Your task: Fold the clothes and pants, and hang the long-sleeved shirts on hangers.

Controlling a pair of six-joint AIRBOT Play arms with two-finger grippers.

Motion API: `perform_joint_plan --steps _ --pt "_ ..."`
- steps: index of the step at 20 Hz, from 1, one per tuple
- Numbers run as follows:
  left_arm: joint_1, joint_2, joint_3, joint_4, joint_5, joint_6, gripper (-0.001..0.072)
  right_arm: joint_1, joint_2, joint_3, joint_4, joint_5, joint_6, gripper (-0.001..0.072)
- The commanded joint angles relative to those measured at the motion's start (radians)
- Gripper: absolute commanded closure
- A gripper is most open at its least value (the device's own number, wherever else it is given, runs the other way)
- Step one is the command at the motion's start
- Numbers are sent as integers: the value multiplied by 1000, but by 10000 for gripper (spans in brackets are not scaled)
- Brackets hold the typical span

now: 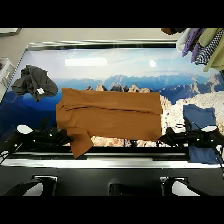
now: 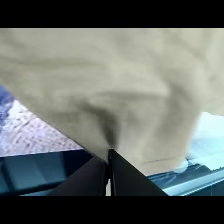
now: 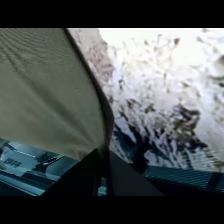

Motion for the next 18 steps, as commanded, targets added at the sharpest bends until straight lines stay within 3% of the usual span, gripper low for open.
perform_joint_plan --steps 1,4,8,11,13,18 --pt "0 72 75 146 -97 -140 688 0 70 30 -76 65 88 685" --pt "0 219 109 230 -174 -210 688 0 222 62 -193 106 179 685" --pt "-2 334 148 215 -174 -227 688 35 351 85 -205 177 139 686" --pt "-2 293 210 187 -119 -194 688 237 325 154 -284 89 151 686" --pt "-2 237 252 134 -63 -170 688 349 268 241 -449 7 280 686" --pt "-47 -14 431 101 4 -134 688 391 63 460 -521 -35 328 686"
